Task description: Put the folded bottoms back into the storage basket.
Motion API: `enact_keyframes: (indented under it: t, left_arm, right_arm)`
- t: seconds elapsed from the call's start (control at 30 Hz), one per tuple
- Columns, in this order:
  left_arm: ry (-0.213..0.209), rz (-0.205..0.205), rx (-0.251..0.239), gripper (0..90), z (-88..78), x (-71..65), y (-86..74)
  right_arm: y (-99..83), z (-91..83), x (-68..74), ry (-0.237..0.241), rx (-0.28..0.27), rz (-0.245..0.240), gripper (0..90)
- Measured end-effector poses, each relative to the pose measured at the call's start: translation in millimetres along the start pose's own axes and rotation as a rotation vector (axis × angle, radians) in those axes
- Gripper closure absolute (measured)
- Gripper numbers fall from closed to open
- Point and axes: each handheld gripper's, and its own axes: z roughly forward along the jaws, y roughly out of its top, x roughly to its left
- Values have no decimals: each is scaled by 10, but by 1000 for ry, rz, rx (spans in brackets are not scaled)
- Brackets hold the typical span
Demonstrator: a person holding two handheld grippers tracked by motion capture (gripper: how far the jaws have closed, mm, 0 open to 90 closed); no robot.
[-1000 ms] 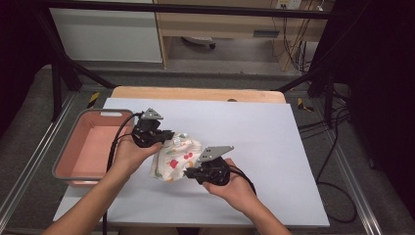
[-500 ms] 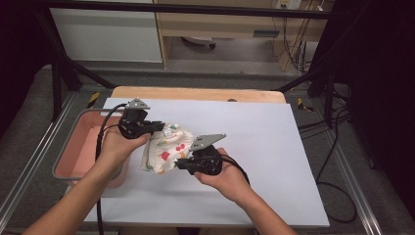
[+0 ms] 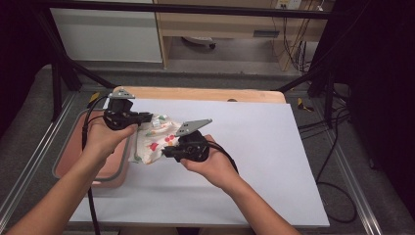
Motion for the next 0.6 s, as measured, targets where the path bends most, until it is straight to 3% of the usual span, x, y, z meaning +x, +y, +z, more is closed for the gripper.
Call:
enact_keyframes:
  t: [0.6]
  left_arm:
    - [61, -17, -27, 857, -262, 276, 43]
  right_arm:
    - [367, 236, 56, -4, -7, -42, 870]
